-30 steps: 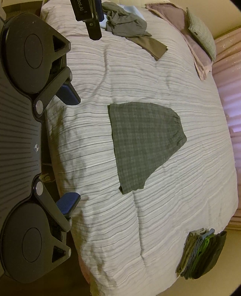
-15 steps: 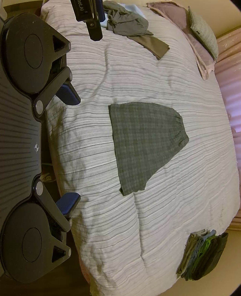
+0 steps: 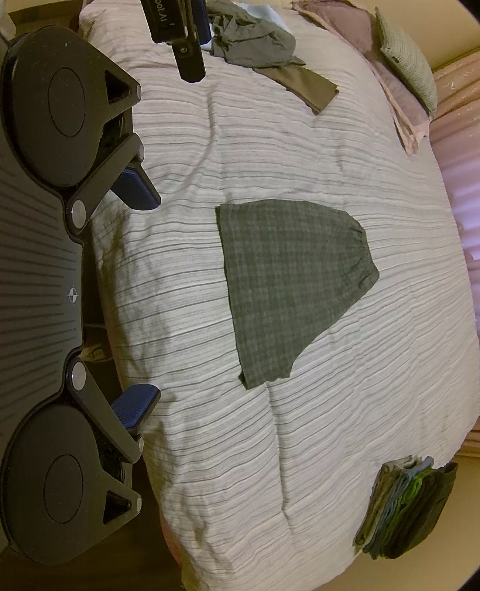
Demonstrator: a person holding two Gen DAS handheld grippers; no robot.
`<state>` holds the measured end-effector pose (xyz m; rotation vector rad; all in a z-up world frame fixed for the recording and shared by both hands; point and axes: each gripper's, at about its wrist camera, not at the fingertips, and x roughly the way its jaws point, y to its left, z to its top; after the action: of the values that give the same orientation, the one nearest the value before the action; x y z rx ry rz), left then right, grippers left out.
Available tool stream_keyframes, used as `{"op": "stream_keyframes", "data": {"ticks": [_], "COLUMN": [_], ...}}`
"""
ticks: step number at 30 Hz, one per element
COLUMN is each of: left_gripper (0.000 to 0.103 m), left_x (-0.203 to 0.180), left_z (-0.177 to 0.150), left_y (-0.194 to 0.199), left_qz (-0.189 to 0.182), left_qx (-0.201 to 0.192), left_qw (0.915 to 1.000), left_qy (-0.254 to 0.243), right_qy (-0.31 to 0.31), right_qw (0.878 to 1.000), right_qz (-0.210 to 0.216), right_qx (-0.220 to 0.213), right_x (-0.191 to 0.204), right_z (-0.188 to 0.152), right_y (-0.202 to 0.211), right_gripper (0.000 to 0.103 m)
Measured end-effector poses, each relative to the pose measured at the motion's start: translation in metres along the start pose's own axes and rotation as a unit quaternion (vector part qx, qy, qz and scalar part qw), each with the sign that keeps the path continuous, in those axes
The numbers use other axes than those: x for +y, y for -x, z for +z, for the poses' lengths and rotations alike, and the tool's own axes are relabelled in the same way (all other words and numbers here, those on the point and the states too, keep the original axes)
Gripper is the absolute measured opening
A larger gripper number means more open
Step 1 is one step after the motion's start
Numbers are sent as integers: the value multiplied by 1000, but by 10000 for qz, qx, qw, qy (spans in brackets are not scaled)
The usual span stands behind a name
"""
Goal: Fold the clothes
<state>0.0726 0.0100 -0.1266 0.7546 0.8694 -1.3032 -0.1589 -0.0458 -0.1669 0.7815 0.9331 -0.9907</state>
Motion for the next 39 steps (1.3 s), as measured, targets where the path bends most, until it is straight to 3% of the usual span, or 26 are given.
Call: {"op": "stream_keyframes", "data": {"ticks": [18, 27, 39], "left_gripper": [57, 60, 61], "left_x": [-5, -20, -66], "left_z": [5, 32, 78], "left_y": [-7, -30, -73], "left_qz": [-33, 233, 472], "left_qx": [255, 381, 422], "left_qw": [9996, 9978, 9940], "left_qy": [102, 487, 887], "right_qy": [172, 697, 1262], "right_qw": [9996, 9969, 9901], "right_qz": [-59, 110, 320], "right_qx": [214, 335, 526], "right_x": [-2, -18, -73], "right_z": [9, 49, 112], "right_y": [1, -20, -55], "right_gripper": [103, 103, 103]}}
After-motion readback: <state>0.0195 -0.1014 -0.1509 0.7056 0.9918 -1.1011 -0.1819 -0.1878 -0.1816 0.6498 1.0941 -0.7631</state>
